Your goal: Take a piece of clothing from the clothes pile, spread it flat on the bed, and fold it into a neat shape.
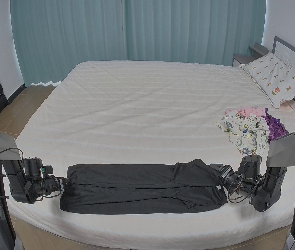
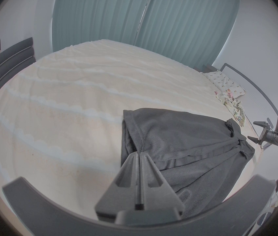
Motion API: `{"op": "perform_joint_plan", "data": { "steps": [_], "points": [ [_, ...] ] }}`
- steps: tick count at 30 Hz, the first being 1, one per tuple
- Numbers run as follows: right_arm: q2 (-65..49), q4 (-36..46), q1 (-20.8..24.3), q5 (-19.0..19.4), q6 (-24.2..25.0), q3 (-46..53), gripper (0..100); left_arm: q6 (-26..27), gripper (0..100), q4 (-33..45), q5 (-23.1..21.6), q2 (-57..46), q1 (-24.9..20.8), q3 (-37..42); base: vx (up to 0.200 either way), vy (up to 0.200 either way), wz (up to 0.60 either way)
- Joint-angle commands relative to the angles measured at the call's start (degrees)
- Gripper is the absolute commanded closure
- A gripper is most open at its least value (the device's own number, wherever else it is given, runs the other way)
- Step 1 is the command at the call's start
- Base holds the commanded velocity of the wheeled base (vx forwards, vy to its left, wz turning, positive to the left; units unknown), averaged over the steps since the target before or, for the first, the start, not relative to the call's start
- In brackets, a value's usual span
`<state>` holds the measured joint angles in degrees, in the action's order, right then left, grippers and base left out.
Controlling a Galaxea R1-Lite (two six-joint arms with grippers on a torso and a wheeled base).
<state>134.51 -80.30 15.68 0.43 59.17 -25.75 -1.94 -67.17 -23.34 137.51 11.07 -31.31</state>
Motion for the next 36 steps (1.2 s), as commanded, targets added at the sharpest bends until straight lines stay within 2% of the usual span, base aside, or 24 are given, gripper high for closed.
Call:
{"op": "perform_joint_plan", "data": {
  "steps": [1,6,12,19,30,31,36],
  "points": [
    [0.05,-0.03,0.06,0.01,-0.02,-0.01,0,0.0,100,1.08,-0.03,-0.75,0.88,-0.51,0.0,0.0,0.0],
    [0.05,0.06,0.06,0.01,0.07,-0.01,0,0.09,100,6.17,-0.47,-3.13,1.68,-0.69,0.0,0.0,0.0],
    [0.4,-0.03,0.14,0.01,0.07,-0.01,0,0.36,100,8.81,-0.47,-3.83,2.55,-2.53,0.0,0.0,0.0],
    [0.4,-0.03,0.14,0.01,-0.02,-0.01,0,4.49,100,14.44,-0.56,-4.36,4.4,-2.97,0.0,0.0,0.0],
    [0.58,-0.03,0.06,0.01,-0.02,-0.01,0,4.93,100,16.37,-0.56,-4.36,3.87,-2.44,0.0,0.0,0.0],
    [0.58,-0.03,0.06,0.01,-0.02,-0.01,0,4.93,0,16.37,-0.56,-4.36,3.87,-2.44,0.0,0.0,0.0],
    [0.66,-0.03,0.06,0.01,-0.02,-0.01,0,5.1,0,16.37,-0.65,-4.53,3.52,-1.83,0.0,0.0,0.0]
  ]
}}
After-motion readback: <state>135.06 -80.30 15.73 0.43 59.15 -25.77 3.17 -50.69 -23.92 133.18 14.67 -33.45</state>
